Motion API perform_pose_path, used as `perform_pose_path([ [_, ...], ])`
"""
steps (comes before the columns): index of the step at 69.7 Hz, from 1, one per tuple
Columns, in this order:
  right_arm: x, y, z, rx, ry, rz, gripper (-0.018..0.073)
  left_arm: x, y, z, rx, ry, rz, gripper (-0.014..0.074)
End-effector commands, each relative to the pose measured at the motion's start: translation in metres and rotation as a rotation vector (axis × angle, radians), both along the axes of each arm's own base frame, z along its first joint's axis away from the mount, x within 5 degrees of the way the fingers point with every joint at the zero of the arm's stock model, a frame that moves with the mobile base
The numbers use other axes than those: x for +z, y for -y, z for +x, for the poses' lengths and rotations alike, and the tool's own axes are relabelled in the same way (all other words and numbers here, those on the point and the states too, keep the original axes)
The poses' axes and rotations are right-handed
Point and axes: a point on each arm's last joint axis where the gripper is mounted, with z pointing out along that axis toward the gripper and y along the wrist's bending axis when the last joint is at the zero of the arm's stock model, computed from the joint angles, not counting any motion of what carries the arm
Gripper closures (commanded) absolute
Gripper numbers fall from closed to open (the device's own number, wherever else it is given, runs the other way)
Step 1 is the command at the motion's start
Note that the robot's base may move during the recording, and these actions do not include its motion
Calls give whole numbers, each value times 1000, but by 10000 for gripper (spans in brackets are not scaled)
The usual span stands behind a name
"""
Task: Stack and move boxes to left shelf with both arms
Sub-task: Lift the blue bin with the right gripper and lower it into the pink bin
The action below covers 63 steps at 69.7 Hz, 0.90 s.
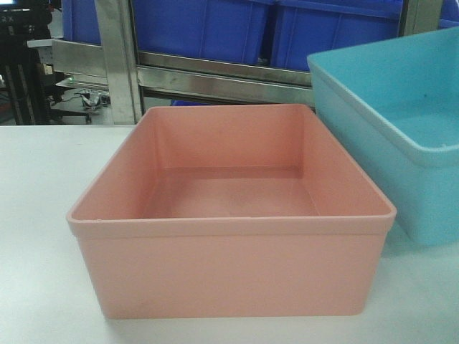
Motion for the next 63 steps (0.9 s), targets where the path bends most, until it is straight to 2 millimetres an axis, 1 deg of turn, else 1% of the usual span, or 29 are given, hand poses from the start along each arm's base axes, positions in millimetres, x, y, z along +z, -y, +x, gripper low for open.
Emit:
perform_pose_path([
  [1, 47, -9, -10, -23, 147, 68, 509, 17, -2, -1, 18, 106, -29, 608],
  [13, 66, -16, -13, -17, 148, 149, 505, 17, -2, -1, 18, 106, -29, 608],
  [26, 88, -21, -19, -65, 124, 205, 505, 17, -2, -1, 18, 106, -29, 608],
  [34, 96, -27, -24, -110, 129, 236, 505, 17, -2, -1, 18, 106, -29, 608],
  [46, 105, -49, -28, -121, 130, 272, 505, 17, -2, -1, 18, 106, -29, 608],
  [57, 105, -79, -26, -90, 105, 306, 505, 17, -2, -1, 18, 106, -29, 608],
  [63, 105, -98, -25, -61, 89, 323, 505, 17, -2, -1, 18, 106, -29, 608],
])
